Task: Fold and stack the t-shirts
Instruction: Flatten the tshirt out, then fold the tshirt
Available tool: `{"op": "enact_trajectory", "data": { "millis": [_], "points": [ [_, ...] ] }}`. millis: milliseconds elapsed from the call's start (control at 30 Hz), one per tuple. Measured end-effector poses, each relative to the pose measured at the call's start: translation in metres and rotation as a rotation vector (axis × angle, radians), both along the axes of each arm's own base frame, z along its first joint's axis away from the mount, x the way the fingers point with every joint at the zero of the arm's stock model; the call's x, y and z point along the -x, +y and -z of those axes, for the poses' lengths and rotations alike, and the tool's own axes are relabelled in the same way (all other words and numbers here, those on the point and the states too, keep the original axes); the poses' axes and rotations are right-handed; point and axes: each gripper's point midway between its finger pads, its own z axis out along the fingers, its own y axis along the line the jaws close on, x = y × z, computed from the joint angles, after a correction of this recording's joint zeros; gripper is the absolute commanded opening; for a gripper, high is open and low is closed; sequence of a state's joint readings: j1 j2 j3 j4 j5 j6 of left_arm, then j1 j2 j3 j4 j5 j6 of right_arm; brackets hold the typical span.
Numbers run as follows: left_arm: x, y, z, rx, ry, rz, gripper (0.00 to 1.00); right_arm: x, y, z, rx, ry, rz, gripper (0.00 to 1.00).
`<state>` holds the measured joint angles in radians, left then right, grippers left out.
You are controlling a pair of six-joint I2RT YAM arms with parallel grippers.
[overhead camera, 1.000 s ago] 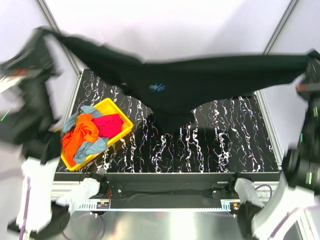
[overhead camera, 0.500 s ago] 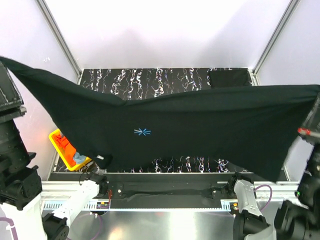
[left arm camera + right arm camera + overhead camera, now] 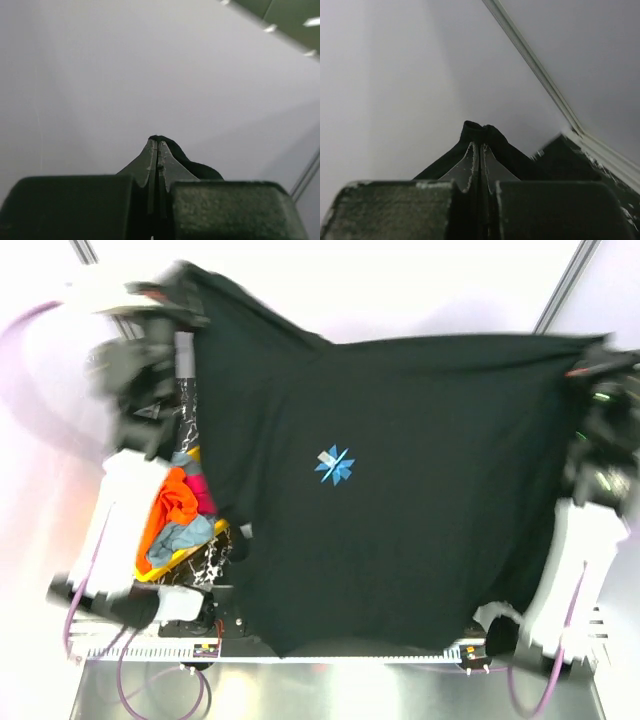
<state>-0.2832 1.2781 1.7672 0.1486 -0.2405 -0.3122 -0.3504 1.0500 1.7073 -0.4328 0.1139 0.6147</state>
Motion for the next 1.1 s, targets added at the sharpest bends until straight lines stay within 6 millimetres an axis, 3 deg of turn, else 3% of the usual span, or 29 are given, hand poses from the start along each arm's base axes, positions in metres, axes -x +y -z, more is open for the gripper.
{"op": "enact_trajectory", "data": {
  "millis": [67, 100, 133, 200, 267, 333, 467, 600, 667, 800, 967, 1100],
  "points": [
    [-0.059, -0.016, 0.06, -0.049, 0.133, -0.008, 0.0, -0.057, -0.019, 0.075, -0.047, 0.131, -0.011, 0.0],
    [-0.087, -0.024, 0.094, -0.077, 0.205, -0.011, 0.0, -0.076, -0.024, 0.112, -0.072, 0.196, -0.018, 0.0],
    [-0.11, -0.031, 0.127, -0.102, 0.271, -0.013, 0.0, -0.097, -0.029, 0.165, -0.105, 0.283, -0.029, 0.0],
    [-0.151, -0.043, 0.189, -0.148, 0.391, -0.014, 0.0, -0.117, -0.035, 0.237, -0.153, 0.4, -0.038, 0.0],
    [-0.185, -0.054, 0.24, -0.187, 0.477, -0.009, 0.0, -0.134, -0.038, 0.292, -0.184, 0.469, -0.052, 0.0],
    [-0.21, -0.063, 0.28, -0.213, 0.535, 0.002, 0.0, -0.147, -0.042, 0.325, -0.195, 0.494, -0.055, 0.0],
    [-0.249, -0.083, 0.363, -0.262, 0.644, 0.05, 0.0, -0.179, -0.051, 0.359, -0.193, 0.481, -0.07, 0.0],
    [-0.261, -0.093, 0.412, -0.288, 0.709, 0.085, 0.0, -0.212, -0.052, 0.395, -0.2, 0.48, -0.132, 0.0],
    [-0.263, -0.094, 0.42, -0.291, 0.717, 0.09, 0.0, -0.228, -0.052, 0.415, -0.21, 0.494, -0.16, 0.0],
    [-0.265, -0.095, 0.417, -0.284, 0.704, 0.092, 0.0, -0.253, -0.054, 0.443, -0.231, 0.517, -0.198, 0.0],
    [-0.264, -0.097, 0.419, -0.245, 0.708, 0.104, 0.0, -0.271, -0.056, 0.444, -0.232, 0.509, -0.224, 0.0],
    [-0.249, -0.099, 0.442, -0.223, 0.771, 0.115, 0.0, -0.276, -0.056, 0.436, -0.225, 0.493, -0.233, 0.0]
  ]
}}
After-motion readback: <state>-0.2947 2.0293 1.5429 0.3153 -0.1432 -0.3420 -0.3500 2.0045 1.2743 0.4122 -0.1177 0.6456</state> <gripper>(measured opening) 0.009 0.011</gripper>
